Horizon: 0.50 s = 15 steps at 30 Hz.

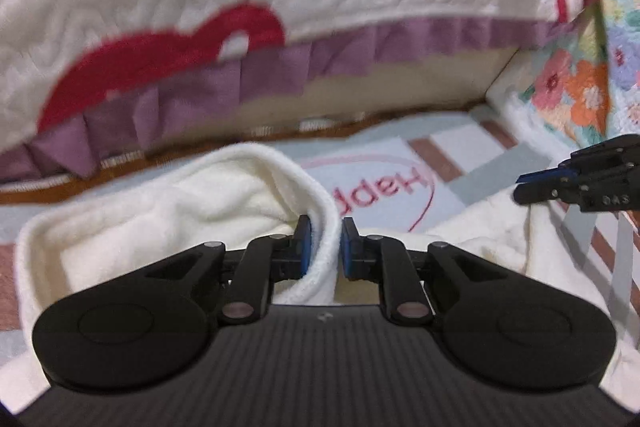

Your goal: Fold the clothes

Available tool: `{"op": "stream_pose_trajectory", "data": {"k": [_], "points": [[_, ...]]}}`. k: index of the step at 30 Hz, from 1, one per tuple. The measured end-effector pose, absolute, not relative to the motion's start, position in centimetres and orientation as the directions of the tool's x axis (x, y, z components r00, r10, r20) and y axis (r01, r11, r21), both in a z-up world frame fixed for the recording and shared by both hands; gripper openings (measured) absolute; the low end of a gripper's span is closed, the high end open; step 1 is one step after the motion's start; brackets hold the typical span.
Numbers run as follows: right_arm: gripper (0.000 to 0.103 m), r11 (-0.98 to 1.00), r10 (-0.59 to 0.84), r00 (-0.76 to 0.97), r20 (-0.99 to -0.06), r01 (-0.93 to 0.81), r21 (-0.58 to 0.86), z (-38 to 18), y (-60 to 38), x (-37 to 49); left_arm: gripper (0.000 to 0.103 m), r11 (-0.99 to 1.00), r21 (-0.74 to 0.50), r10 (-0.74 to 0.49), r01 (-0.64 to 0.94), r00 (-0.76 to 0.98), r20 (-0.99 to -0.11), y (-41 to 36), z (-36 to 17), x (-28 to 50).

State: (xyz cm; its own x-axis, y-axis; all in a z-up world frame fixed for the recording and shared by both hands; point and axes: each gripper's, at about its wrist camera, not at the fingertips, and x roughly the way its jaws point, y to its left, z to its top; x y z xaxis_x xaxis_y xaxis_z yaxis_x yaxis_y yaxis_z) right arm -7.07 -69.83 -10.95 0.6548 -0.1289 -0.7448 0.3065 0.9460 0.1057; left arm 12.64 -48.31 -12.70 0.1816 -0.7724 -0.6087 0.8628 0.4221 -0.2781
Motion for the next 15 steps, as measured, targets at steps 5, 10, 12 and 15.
{"op": "stream_pose_trajectory", "data": {"k": [5,10,12,15], "points": [[0.002,0.933,-0.202,0.717,-0.668,0.347,0.090,-10.3,-70.2,-8.8,0.007,0.463,-0.339,-0.813,0.819,0.241,-0.530,-46.0,-11.3,13.6],[0.000,0.899,-0.315,0.732,-0.604,0.434,0.058,-10.1,-71.4,-10.1,0.005,0.484,-0.367,-0.799,0.794,0.230,-0.556,-46.5,-12.0,14.4],[0.000,0.876,-0.322,0.735,-0.596,0.471,0.107,-10.3,-73.0,-10.5,0.005,0.492,-0.378,-0.793,0.784,0.225,-0.566,-46.6,-12.3,14.7],[0.001,0.890,-0.210,0.752,-0.625,0.411,0.196,-10.8,-74.5,-10.0,0.005,0.505,-0.394,-0.784,0.768,0.218,-0.581,-46.9,-12.7,15.2]]}}
